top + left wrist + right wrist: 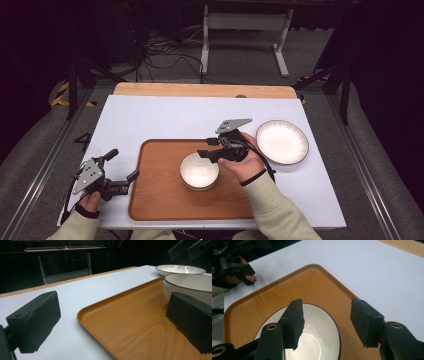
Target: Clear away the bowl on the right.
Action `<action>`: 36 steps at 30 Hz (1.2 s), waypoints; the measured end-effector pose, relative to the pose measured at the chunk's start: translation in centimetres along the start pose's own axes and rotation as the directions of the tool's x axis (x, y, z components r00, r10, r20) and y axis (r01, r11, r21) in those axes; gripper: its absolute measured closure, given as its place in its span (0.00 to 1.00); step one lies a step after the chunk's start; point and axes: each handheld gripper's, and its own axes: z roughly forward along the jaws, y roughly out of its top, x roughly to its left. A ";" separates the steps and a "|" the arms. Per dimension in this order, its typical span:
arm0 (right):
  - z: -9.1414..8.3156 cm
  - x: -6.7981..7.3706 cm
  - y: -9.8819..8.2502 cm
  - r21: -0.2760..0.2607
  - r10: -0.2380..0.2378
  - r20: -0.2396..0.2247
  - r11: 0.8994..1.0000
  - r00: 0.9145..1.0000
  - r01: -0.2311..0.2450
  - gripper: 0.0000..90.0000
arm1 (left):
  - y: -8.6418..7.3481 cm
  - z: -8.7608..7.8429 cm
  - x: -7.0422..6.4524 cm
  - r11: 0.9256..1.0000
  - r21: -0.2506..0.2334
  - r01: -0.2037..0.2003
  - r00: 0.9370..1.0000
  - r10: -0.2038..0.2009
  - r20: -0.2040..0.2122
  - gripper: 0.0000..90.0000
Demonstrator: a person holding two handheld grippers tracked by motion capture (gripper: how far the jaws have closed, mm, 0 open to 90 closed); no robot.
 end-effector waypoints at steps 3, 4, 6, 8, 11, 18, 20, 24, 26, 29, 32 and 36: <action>-0.3 0.2 -0.2 -0.056 -0.023 -0.001 0.998 1.000 0.023 0.46 | 0.0 0.0 0.0 1.000 0.002 0.005 1.000 -0.005 0.000 0.00; -0.4 0.3 -0.3 -0.069 -0.031 0.001 0.997 1.000 0.031 0.45 | 0.0 0.0 0.0 1.000 0.002 0.005 1.000 -0.005 0.000 0.00; -0.6 0.4 -0.3 -0.089 -0.039 0.007 0.995 0.999 0.040 0.42 | 0.0 0.0 0.0 1.000 0.000 0.005 1.000 -0.005 -0.001 0.00; -0.7 0.5 -0.5 -0.119 -0.046 0.013 0.992 0.999 0.047 0.42 | 0.0 0.0 0.0 1.000 0.000 0.005 1.000 -0.005 0.000 0.00; -1.0 0.6 -0.7 -0.156 -0.053 0.023 0.986 0.998 0.056 0.40 | 0.0 0.0 0.0 1.000 0.003 0.005 1.000 -0.005 0.002 0.00; -2.0 1.0 -1.0 -0.260 -0.105 0.048 0.959 0.993 0.114 0.33 | 0.0 0.0 0.1 1.000 0.007 0.001 1.000 -0.001 0.006 0.00; -2.2 1.1 -1.2 -0.279 -0.113 0.051 0.952 0.992 0.123 0.31 | 0.0 0.0 0.0 1.000 0.006 0.004 1.000 -0.004 0.005 0.00; -2.7 1.1 -1.5 -0.318 -0.122 0.059 0.939 0.991 0.134 0.28 | 0.0 0.0 0.1 1.000 0.007 0.001 1.000 -0.001 0.005 0.00; -3.1 1.1 -1.6 -0.337 -0.129 0.062 0.931 0.990 0.142 0.27 | 0.0 0.0 0.1 1.000 0.006 0.001 1.000 -0.001 0.006 0.00; -3.9 0.9 -2.1 -0.350 -0.139 0.075 0.924 0.987 0.156 0.27 | 0.0 0.0 0.1 1.000 0.005 0.001 1.000 -0.001 0.005 0.00; -4.2 0.8 -2.3 -0.355 -0.138 0.078 0.922 0.987 0.156 0.27 | 0.0 0.0 0.1 1.000 0.006 0.002 1.000 -0.002 0.005 0.00; -5.1 0.6 -2.9 -0.362 -0.132 0.086 0.919 0.988 0.154 0.26 | 0.0 0.0 0.1 1.000 0.007 0.001 1.000 -0.001 0.005 0.00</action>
